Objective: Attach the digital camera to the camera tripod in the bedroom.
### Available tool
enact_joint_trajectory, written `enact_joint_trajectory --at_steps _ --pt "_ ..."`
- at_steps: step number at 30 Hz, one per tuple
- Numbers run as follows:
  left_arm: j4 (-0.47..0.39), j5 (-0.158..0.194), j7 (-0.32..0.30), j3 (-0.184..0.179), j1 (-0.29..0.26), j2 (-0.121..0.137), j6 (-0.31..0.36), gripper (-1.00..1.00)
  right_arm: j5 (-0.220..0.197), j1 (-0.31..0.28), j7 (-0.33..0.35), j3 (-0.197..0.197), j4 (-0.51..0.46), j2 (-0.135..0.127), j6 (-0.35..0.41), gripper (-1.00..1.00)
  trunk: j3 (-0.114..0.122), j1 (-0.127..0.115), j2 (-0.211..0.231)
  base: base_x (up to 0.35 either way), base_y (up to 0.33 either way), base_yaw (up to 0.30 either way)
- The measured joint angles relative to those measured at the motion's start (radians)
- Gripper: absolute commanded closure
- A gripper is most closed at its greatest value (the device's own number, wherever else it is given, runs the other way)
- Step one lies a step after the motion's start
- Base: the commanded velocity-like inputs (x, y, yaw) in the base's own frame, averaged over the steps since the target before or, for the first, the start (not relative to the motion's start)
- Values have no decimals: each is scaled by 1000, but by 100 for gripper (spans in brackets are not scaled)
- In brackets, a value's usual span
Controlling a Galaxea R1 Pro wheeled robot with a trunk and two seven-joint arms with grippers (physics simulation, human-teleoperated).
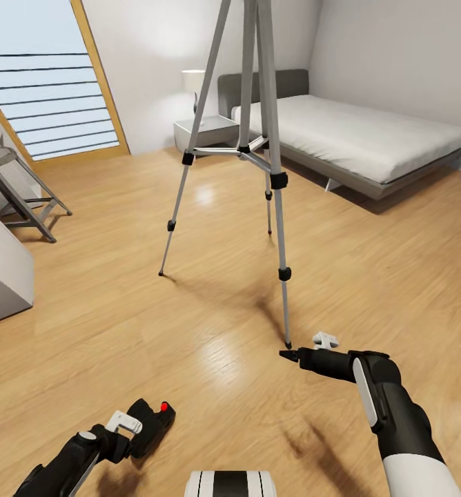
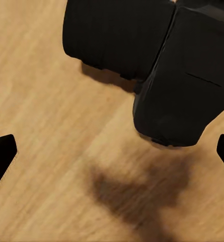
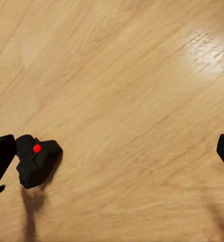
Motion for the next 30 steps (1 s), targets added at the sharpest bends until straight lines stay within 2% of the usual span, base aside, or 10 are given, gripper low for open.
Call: enact_joint_trajectory --at_steps 8,12,14,15,18,22,23,24,30 --pt "-10 -44 -10 -1 0 1 -1 -100 0 0 -2 0 1 0 -1 -100 0 0 0 0 0 0" --pt "-10 -69 -58 -7 0 0 -3 -100 0 0 -5 0 1 0 -2 -100 0 0 0 0 0 0" --pt "-6 -81 -105 -18 0 0 -5 -100 0 0 -9 0 1 0 -2 -100 0 0 0 0 0 0" --pt "4 -100 -158 -46 0 0 -30 -100 0 0 -14 -1 1 0 -2 -100 0 0 0 0 0 0" --pt "13 -122 -186 -70 0 0 -81 -100 -1 0 -18 -1 3 -1 -2 -100 0 0 0 0 0 0" --pt "35 -154 -198 -83 0 -1 -120 -100 -5 0 -21 -3 10 -1 -2 -100 0 0 0 0 0 0" --pt "70 -199 -201 -87 0 -1 -139 -100 -5 0 -21 -3 18 -1 -2 -100 0 0 0 0 0 0" --pt "87 -217 -201 -88 0 -1 -145 -100 -6 0 -21 -3 20 -1 -2 -100 0 0 0 0 0 0" --pt "117 -252 -202 -89 0 -1 -151 -100 -6 0 -21 -3 22 -2 -2 -100 0 0 0 0 0 0"
